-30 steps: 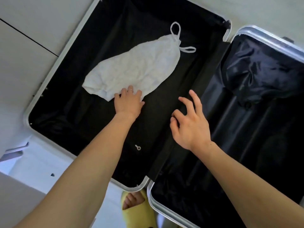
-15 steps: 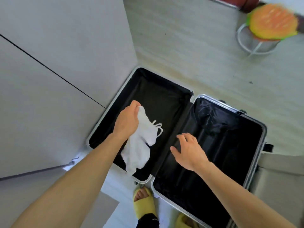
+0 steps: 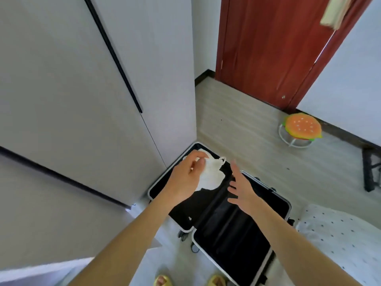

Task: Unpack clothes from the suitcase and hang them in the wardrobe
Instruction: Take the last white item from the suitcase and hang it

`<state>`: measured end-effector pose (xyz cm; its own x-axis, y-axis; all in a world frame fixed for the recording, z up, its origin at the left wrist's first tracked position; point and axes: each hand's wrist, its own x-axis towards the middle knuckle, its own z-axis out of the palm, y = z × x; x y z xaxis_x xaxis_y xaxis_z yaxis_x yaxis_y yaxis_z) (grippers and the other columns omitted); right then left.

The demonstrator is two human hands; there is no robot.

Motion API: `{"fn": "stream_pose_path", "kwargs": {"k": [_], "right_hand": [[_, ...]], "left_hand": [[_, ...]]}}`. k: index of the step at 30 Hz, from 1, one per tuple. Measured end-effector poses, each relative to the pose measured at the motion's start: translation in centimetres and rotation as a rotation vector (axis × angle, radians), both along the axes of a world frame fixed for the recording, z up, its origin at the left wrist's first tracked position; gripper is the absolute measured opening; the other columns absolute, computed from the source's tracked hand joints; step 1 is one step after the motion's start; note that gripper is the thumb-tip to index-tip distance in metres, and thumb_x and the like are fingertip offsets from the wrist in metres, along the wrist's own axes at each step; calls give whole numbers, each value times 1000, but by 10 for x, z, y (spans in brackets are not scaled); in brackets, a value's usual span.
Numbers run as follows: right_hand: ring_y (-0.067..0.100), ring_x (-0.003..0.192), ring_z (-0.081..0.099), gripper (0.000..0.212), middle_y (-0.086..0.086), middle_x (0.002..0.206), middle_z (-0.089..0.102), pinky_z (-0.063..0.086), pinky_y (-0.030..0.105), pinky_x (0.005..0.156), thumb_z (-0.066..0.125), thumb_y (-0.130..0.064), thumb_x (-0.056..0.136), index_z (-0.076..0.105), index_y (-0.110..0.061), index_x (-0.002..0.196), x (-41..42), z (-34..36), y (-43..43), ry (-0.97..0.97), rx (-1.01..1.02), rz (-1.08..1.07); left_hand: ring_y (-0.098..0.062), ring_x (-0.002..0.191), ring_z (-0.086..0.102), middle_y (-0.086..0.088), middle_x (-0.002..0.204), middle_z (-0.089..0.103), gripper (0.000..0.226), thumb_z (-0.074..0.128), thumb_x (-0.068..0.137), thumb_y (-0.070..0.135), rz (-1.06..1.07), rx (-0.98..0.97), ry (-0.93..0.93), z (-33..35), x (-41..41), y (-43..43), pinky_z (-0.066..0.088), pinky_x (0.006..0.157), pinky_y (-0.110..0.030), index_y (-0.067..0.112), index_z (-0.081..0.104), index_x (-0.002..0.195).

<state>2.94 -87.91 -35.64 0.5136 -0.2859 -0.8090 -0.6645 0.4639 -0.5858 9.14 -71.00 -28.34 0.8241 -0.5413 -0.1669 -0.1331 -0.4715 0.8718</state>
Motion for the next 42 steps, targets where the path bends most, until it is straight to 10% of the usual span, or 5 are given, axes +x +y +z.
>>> {"fn": "stream_pose_path", "kwargs": {"k": [7, 14, 21, 30, 42], "right_hand": [[18, 71, 62, 14, 14, 94, 63, 53, 21, 61, 67, 0, 87, 66, 3, 100, -35, 72, 50, -131, 217, -6], [28, 111, 47, 66, 7, 113, 45, 41, 49, 88, 70, -67, 74, 50, -18, 114, -142, 57, 159, 289, 168, 479], [24, 118, 54, 47, 5, 134, 55, 42, 33, 99, 57, -29, 96, 49, -13, 140, -195, 39, 304, 11, 58, 370], [25, 83, 67, 24, 7, 90, 71, 52, 35, 75, 64, 4, 84, 66, -14, 101, -209, 158, 453, -446, 107, 602], [28, 105, 67, 37, 7, 106, 72, 50, 42, 95, 67, -2, 74, 68, -27, 101, -216, 254, 570, -866, -54, 1111]], "left_hand": [[2, 63, 47, 11, 76, 54, 16, 46, 104, 29, 41, 8, -51, 109, -82, 85, 40, 62, -10, 38, 58, 100], [10, 78, 53, 25, 85, 60, 18, 45, 104, 30, 37, 23, -41, 114, -162, 168, 40, 71, -3, 44, 54, 99], [-1, 71, 53, 19, 76, 58, 15, 44, 104, 38, 89, 89, -78, 143, -242, 308, 41, 68, -12, 41, 56, 96], [-17, 80, 60, 7, 79, 63, 14, 56, 96, 21, 422, 402, 143, 155, -329, 521, 47, 85, -31, 23, 64, 85], [-15, 106, 67, 10, 112, 70, 53, 73, 63, 45, 759, -121, 96, 196, -360, 593, 57, 87, -39, 43, 65, 116]]}}
